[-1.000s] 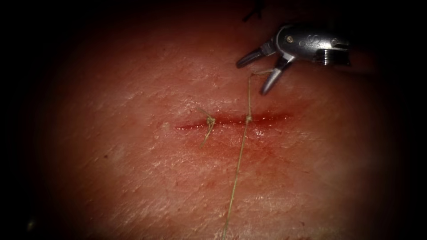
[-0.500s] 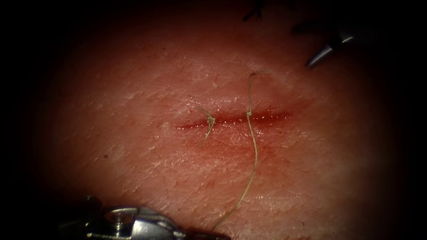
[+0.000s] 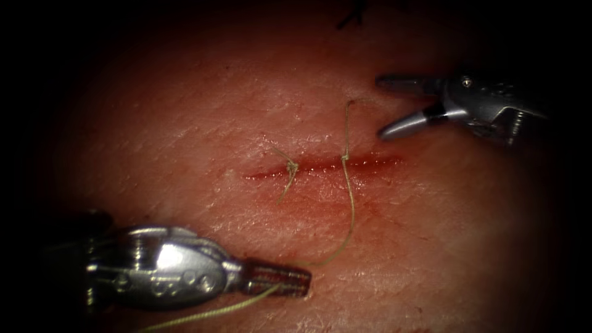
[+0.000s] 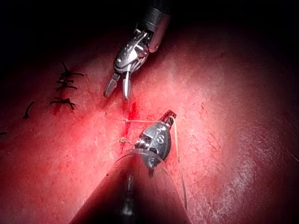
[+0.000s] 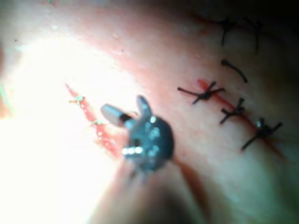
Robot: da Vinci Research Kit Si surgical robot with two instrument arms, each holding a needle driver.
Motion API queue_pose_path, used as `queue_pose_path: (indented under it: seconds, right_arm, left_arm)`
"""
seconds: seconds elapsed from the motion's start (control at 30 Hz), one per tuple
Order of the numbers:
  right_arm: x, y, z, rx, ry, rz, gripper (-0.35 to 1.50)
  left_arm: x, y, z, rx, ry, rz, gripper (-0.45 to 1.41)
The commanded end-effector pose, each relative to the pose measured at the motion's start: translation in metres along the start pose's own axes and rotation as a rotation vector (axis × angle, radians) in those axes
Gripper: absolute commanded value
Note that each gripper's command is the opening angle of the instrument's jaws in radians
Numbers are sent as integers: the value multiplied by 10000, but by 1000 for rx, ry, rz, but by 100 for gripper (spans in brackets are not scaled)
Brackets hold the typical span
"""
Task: Wound Closure
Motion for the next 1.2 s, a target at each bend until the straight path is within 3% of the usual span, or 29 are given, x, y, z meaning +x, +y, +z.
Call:
queue_pose_path:
  seconds: [0.03,0.1,0.23,0.47,0.7,0.9,1.07,1.2]
  right_arm:
    - [-5,-14,30,-4,21,1,81]
    - [-10,-23,45,-15,38,-7,68]
    - [-22,-36,73,-26,71,-4,66]
    - [-50,-61,99,46,97,-14,54]
    - [-60,-72,85,111,124,-61,41]
    - [-60,-88,79,143,154,-68,41]
    - [-55,-95,70,145,217,-53,34]
    - [-47,-90,48,110,280,-35,17]
  left_arm:
    - [-3,-3,7,-1,-3,3,-45]
    - [-2,-5,8,-2,-10,7,-45]
    - [-5,-15,13,-10,-16,14,-45]
    - [-12,-57,20,-19,-7,23,-45]
    - [-18,-110,33,-17,3,46,-45]
    - [-56,-150,48,-12,2,56,-45]
    - [-87,-162,61,-15,3,80,-45]
    - [-106,-156,69,-21,3,75,-45]
